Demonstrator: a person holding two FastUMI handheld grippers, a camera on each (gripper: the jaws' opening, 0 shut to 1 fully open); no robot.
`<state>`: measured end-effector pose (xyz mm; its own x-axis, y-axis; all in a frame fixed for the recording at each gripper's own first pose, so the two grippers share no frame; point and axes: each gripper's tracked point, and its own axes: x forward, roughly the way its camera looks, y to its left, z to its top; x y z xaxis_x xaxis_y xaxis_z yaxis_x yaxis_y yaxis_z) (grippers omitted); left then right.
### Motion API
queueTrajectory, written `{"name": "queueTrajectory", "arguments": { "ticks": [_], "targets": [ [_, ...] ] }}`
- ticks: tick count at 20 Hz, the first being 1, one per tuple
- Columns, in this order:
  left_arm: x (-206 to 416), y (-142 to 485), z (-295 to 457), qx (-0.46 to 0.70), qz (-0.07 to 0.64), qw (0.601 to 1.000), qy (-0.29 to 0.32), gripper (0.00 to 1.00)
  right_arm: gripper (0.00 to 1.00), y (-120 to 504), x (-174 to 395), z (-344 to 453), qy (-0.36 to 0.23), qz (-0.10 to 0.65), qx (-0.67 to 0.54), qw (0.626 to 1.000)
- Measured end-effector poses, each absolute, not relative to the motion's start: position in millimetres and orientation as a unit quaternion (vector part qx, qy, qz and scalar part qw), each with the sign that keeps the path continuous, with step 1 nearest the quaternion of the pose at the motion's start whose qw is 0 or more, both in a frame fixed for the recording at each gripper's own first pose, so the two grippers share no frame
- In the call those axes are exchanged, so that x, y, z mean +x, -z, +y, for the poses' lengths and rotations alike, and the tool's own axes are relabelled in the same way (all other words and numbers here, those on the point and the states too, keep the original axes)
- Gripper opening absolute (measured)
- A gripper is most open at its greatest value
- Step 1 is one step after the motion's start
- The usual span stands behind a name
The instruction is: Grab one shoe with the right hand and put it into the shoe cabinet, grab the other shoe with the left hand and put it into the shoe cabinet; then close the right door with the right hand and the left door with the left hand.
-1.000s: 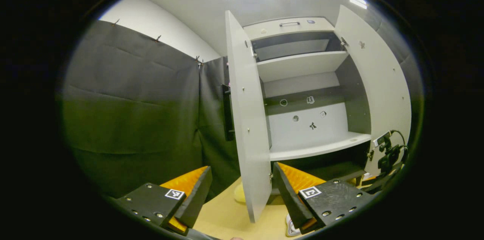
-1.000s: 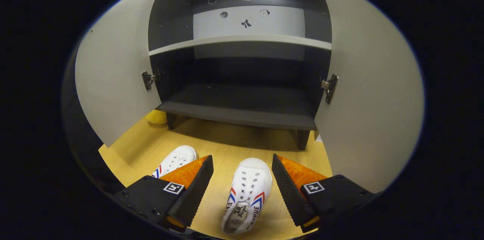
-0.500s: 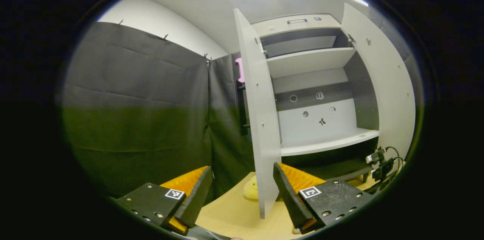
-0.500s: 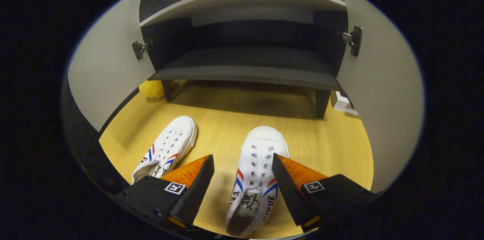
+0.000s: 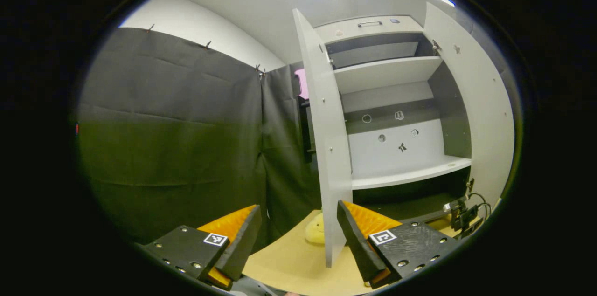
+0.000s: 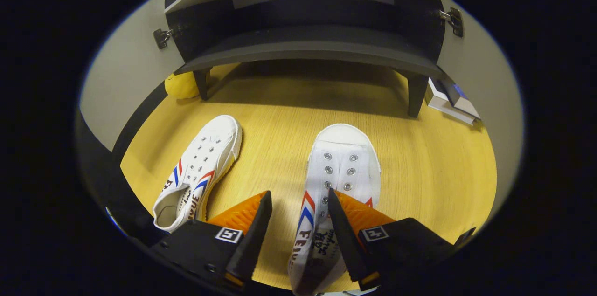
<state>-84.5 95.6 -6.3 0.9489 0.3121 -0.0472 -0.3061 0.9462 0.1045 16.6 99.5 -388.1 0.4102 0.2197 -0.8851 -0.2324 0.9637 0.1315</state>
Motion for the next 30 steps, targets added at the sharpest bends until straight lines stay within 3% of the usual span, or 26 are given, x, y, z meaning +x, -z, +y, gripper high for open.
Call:
{"name": "queueTrajectory", "arguments": {
  "ticks": [3,4,5,6,7,9,10,12,16,30],
  "targets": [
    [-83.6,7.1,94.8,0.048,0.03,0.986,-0.156,0.94,0.61,390.2,22.1,92.0,-0.112,0.525,-0.016,0.844],
    [-83.0,6.3,94.5,0.046,0.03,0.986,-0.155,0.94,0.48,393.2,22.1,87.8,-0.104,0.523,-0.027,0.845],
    [-81.9,6.6,94.4,0.045,0.03,0.987,-0.154,0.94,0.46,392.5,23.0,86.5,-0.102,0.52,-0.024,0.848],
    [-80.5,6.2,93.5,0.044,0.029,0.987,-0.152,0.94,0.32,392.2,21.0,88.0,-0.103,0.521,-0.024,0.847],
    [-80.3,6.1,92.1,0.043,0.029,0.987,-0.15,0.94,0.32,393.0,21.7,88.0,-0.112,0.52,-0.023,0.847],
    [-79.5,5.5,88.3,0.044,0.027,0.988,-0.144,0.94,0.17,386.4,21.6,87.7,-0.102,0.52,-0.008,0.848],
    [-79.0,4.5,86.2,0.044,0.025,0.989,-0.142,0.94,0.17,393.6,25.0,84.9,-0.098,0.519,-0.004,0.849],
    [-78.7,3.3,82.5,0.043,0.024,0.99,-0.135,0.94,0.02,384.9,20.7,86.6,-0.098,0.513,0.007,0.853],
    [-78.0,6.6,78.1,0.043,0.026,0.991,-0.127,0.94,0.02,372.7,22.0,80.5,-0.094,0.497,0.015,0.863],
    [-52.1,8.4,43.6,0.027,0.019,0.997,-0.074,0.94,0.02,234.9,52.5,80.8,-0.131,0.379,0.071,0.913]
  ]
}}
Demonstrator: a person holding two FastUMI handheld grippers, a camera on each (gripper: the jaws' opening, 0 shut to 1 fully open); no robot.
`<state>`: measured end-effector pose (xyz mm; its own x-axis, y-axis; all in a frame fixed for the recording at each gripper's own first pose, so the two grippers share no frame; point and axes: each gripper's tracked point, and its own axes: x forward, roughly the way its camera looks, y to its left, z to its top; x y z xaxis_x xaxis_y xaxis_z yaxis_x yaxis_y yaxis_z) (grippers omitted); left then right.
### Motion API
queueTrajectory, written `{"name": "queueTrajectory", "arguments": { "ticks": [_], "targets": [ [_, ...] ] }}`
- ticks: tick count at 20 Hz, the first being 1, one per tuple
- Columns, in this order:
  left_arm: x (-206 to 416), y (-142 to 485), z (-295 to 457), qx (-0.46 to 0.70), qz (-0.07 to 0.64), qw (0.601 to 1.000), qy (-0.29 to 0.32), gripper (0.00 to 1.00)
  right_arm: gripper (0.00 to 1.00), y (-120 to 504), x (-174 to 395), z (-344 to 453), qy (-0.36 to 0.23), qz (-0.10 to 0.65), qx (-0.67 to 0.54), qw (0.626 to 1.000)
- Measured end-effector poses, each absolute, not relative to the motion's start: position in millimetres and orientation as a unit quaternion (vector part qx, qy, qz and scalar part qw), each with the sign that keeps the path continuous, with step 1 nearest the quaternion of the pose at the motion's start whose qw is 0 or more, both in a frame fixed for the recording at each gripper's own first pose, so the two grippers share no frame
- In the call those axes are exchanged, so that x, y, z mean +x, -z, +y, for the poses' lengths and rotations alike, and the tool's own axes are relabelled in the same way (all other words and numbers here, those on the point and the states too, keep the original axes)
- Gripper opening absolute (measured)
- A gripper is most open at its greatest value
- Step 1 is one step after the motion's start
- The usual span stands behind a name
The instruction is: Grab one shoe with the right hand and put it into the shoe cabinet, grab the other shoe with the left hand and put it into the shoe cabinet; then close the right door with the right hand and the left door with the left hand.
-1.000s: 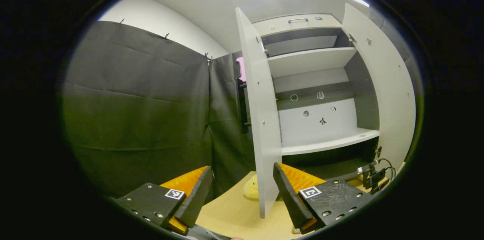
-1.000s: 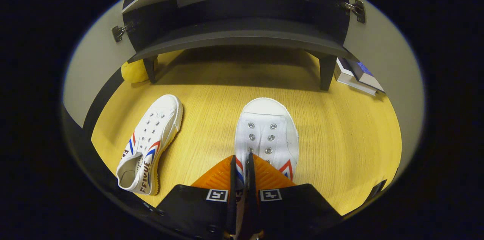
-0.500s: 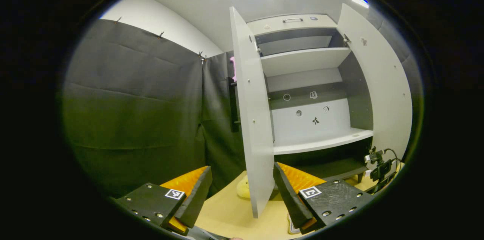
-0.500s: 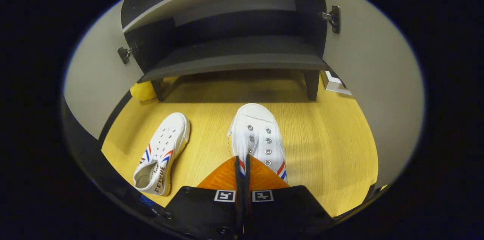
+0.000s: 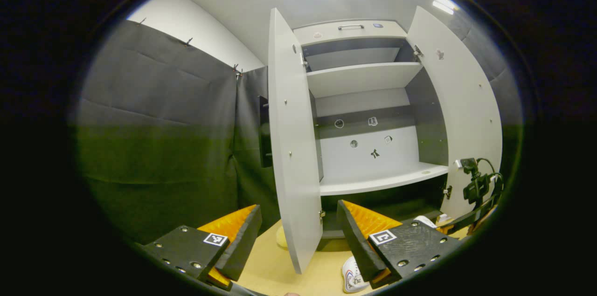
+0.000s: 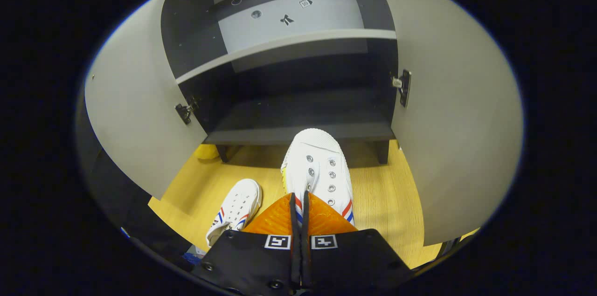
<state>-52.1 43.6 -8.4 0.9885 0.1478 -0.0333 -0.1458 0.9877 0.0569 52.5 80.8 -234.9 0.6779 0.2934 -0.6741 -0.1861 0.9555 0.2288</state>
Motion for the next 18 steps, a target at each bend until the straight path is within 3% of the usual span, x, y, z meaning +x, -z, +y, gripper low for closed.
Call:
{"name": "queueTrajectory", "arguments": {
  "ticks": [18],
  "targets": [
    [-53.1,7.2,55.3,0.021,0.009,0.996,-0.083,0.94,0.02,50.2,147.0,100.2,-0.159,0.209,0.093,0.96]
  ]
}}
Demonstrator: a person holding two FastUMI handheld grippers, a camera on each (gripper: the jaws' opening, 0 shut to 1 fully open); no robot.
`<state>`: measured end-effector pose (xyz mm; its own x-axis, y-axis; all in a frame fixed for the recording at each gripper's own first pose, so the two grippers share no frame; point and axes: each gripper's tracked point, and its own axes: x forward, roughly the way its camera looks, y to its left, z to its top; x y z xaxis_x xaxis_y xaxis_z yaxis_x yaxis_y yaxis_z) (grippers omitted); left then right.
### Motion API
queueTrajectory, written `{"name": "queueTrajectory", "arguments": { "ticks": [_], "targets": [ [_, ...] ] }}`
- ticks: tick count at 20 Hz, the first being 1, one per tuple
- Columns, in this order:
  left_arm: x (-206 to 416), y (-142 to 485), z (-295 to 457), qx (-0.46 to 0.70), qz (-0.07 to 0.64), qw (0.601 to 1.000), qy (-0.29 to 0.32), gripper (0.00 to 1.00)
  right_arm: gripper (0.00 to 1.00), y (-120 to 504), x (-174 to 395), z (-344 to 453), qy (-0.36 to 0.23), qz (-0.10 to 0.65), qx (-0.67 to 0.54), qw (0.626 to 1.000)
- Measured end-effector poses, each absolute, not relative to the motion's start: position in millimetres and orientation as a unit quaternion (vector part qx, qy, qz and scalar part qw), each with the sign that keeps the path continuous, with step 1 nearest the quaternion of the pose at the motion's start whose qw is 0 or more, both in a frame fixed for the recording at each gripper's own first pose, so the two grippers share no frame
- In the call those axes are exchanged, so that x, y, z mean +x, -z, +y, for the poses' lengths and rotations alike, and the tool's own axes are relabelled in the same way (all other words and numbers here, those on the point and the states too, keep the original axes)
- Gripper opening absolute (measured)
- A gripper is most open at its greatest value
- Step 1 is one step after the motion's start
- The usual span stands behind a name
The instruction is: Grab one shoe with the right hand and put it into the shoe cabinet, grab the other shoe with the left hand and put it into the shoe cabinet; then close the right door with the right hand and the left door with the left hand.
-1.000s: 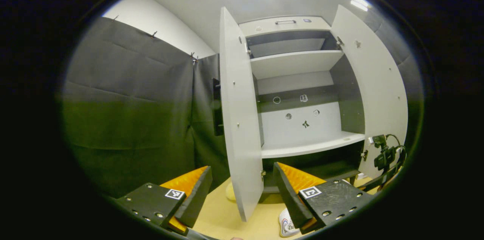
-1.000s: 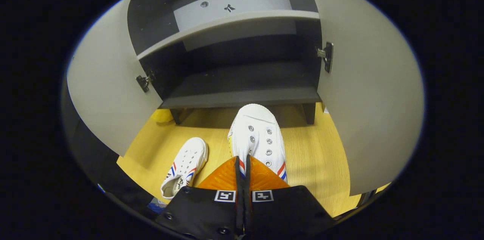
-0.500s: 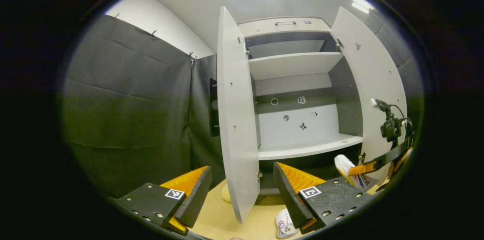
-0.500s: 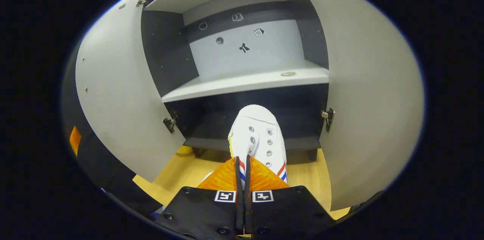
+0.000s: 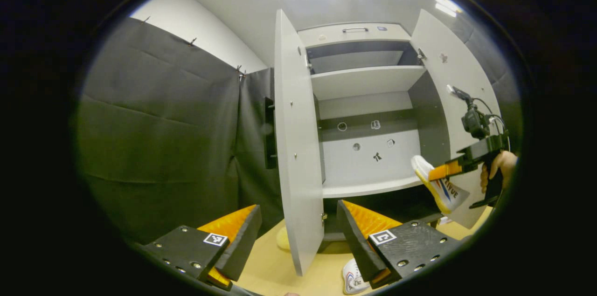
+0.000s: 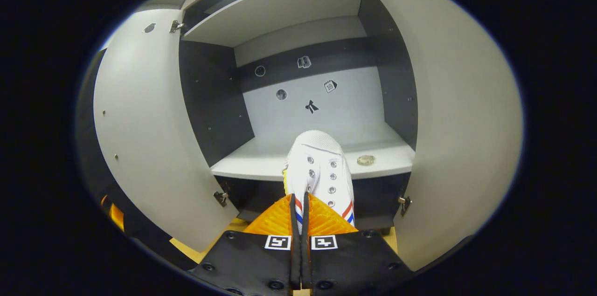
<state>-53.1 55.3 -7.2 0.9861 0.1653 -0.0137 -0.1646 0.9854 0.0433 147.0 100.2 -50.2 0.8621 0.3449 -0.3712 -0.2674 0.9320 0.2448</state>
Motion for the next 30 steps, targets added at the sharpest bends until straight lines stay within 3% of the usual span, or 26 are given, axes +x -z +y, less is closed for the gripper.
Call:
{"name": "queueTrajectory", "arguments": {
  "ticks": [14,19,25,27,28,29,30],
  "targets": [
    [-70.7,12.5,77.7,0.019,0.015,0.993,-0.117,0.94,0.01,-5.8,285.4,107.9,-0.117,0.158,0.099,0.975],
    [-76.1,14.3,82.3,0.018,0.021,0.991,-0.127,0.94,0.02,10.8,336.0,106.3,-0.078,0.179,0.077,0.978],
    [-76.6,19.8,82.5,0.015,0.032,0.991,-0.13,0.94,0.02,37.5,352.8,114.0,-0.055,0.211,0.033,0.975],
    [-76.9,20.1,82.3,0.017,0.032,0.991,-0.127,0.94,0.08,36.8,354.8,111.9,-0.046,0.197,0.014,0.979],
    [-76.7,22.0,81.3,0.018,0.032,0.991,-0.125,0.94,0.19,27.2,359.9,112.7,-0.045,0.175,0.012,0.984],
    [-76.4,22.1,80.8,0.019,0.032,0.992,-0.124,0.94,0.19,18.2,361.9,111.1,-0.04,0.156,0.007,0.987],
    [-75.6,22.8,79.9,0.017,0.033,0.992,-0.12,0.94,0.27,8.4,355.7,110.9,-0.04,0.14,0.004,0.989]
  ]
}}
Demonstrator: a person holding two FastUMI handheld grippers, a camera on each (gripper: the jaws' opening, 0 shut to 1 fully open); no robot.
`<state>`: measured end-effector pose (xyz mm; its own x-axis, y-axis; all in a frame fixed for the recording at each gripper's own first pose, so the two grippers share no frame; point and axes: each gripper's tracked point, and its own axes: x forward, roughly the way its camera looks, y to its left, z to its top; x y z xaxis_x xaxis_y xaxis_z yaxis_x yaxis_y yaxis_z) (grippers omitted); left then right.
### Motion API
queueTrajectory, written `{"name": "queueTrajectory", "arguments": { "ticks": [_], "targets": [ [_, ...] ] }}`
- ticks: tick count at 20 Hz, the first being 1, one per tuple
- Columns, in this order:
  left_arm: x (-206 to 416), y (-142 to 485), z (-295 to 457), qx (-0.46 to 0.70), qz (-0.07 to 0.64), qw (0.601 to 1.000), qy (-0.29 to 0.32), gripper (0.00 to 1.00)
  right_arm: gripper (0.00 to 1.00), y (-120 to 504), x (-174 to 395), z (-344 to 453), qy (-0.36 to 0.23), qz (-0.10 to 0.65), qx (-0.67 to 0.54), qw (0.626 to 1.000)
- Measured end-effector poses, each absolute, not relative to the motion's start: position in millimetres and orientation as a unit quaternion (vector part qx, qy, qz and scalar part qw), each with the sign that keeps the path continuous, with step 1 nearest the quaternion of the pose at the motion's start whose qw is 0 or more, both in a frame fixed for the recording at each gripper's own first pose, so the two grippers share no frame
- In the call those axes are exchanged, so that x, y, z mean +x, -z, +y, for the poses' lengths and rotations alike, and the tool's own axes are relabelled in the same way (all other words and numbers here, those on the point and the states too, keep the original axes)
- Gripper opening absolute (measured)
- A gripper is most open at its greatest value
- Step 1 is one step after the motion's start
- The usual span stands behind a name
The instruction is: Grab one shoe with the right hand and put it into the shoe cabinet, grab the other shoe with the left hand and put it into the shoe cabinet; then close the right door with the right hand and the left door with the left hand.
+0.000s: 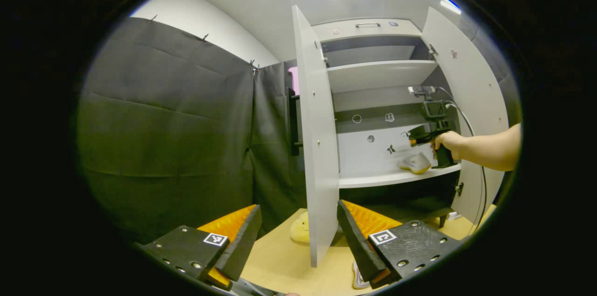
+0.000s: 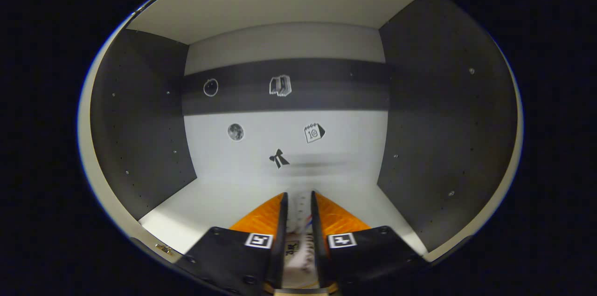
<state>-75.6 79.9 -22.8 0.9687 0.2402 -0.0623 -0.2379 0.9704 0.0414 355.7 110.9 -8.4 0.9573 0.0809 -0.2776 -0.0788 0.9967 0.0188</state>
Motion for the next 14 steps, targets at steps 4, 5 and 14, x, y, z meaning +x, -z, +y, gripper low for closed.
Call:
{"name": "queueTrajectory", "arguments": {
  "ticks": [4,5,14],
  "targets": [
    [-70.5,30.3,73.5,0.015,0.043,0.994,-0.103,0.94,0.97,-15.4,328.6,105.5,-0.04,0.101,0.007,0.994],
    [-68.8,32.1,70.9,0.016,0.043,0.994,-0.095,0.94,0.97,-19.5,318.9,105.0,-0.043,0.094,0.007,0.995],
    [-31.1,44.3,14.2,0.008,0.053,0.999,-0.007,0.94,0.96,-63.0,226.6,73.9,-0.048,0.017,-0.009,0.999]
  ]
}}
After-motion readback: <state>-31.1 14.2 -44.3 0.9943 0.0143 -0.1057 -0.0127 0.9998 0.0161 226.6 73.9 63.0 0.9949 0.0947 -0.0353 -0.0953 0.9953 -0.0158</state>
